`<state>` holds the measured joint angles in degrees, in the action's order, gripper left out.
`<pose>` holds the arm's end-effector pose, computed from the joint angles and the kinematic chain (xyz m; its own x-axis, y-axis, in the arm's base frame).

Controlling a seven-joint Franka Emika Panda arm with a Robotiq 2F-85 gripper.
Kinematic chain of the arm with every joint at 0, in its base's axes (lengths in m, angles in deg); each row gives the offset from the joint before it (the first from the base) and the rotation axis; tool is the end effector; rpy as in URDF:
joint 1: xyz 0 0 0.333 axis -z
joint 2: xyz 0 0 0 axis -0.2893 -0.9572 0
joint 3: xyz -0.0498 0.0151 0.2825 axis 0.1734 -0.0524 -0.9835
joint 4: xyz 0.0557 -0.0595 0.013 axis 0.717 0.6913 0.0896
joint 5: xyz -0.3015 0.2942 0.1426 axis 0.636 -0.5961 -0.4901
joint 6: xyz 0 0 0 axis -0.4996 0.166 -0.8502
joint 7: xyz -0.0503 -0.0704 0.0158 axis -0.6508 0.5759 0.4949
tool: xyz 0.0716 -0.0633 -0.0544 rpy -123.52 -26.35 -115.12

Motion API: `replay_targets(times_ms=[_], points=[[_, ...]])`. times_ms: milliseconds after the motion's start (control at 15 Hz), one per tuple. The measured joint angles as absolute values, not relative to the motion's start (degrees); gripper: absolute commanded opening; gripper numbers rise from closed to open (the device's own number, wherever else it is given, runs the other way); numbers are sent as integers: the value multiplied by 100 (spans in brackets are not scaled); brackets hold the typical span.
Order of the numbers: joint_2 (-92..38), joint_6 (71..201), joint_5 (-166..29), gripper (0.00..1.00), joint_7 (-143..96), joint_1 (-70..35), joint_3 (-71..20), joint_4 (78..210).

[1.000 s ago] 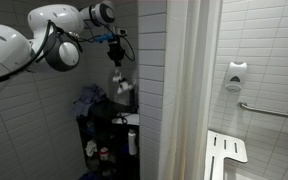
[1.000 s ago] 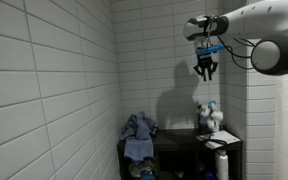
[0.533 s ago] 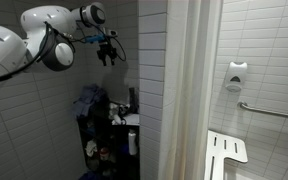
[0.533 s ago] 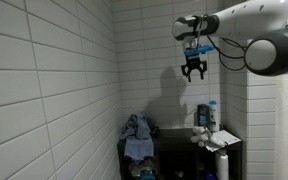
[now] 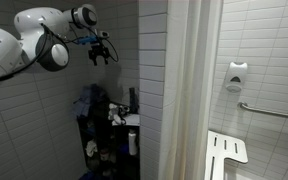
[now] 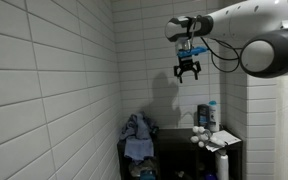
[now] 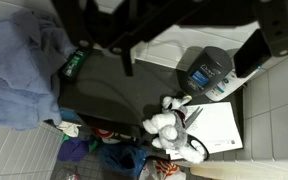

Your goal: Pick up the dog plush toy then place it back on the cabinet.

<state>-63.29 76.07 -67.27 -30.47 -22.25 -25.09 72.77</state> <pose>0.7642 0.0392 0.5315 0.9843 -0.1728 0.0370 -0.1761 -0.9762 0.1266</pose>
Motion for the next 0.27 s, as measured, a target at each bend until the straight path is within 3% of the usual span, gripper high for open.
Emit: replay_targets(times_ms=[267], points=[[-6332, 7611, -6727, 100, -3046, -2210, -2509, 7277]])
